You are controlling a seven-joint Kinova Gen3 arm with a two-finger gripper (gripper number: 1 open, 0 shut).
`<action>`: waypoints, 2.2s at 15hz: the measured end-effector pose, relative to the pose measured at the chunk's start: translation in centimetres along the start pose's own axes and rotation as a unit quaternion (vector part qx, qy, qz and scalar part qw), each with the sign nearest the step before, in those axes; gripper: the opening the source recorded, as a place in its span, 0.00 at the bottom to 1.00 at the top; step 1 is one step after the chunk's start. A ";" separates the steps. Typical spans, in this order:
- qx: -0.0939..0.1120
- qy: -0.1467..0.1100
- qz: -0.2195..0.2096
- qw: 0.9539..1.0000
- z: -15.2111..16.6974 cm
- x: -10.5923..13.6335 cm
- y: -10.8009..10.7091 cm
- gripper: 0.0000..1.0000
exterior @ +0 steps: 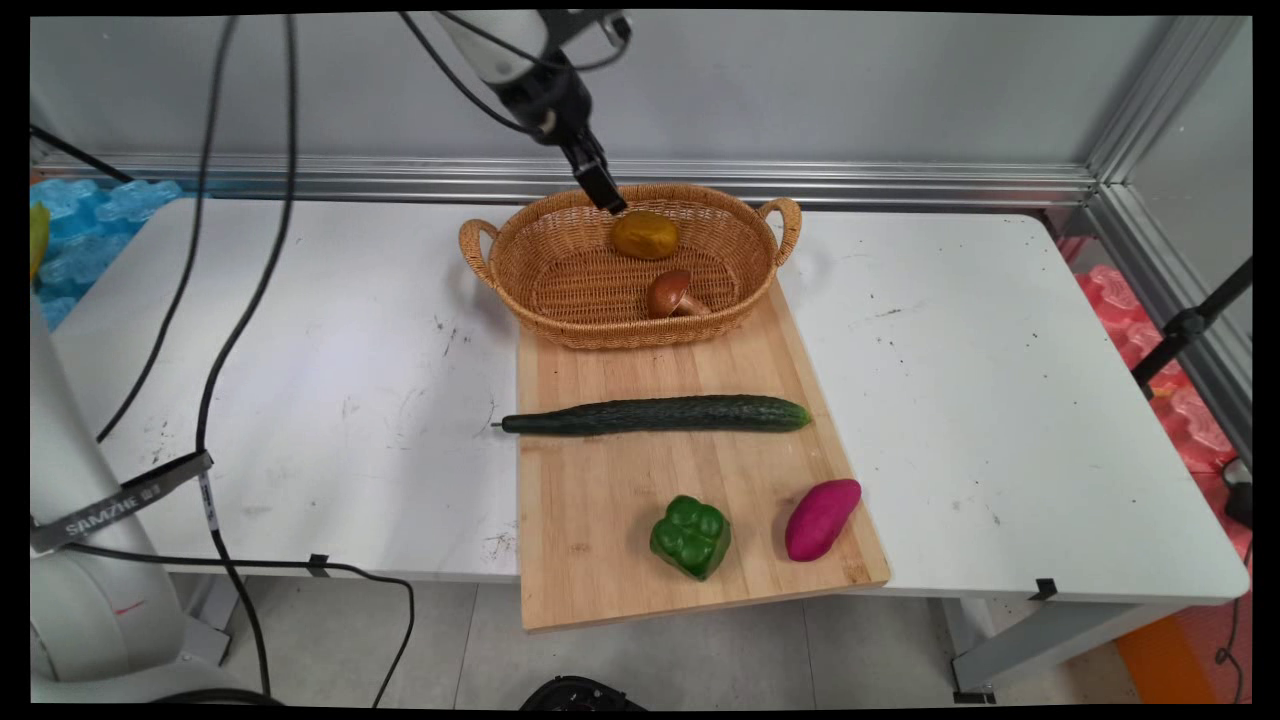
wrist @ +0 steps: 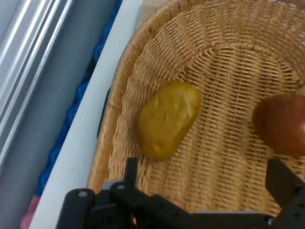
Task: Pick up the potato from the vegetable basket, then place the picked object on the cutting board
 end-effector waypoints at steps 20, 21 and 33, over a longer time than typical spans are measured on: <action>-0.036 -0.025 0.171 0.984 15.2 3.0 -2.2 1.00; -0.037 -0.026 0.176 0.983 15.4 3.0 -2.3 1.00; -0.055 -0.029 0.231 0.971 12.5 4.1 -2.0 0.00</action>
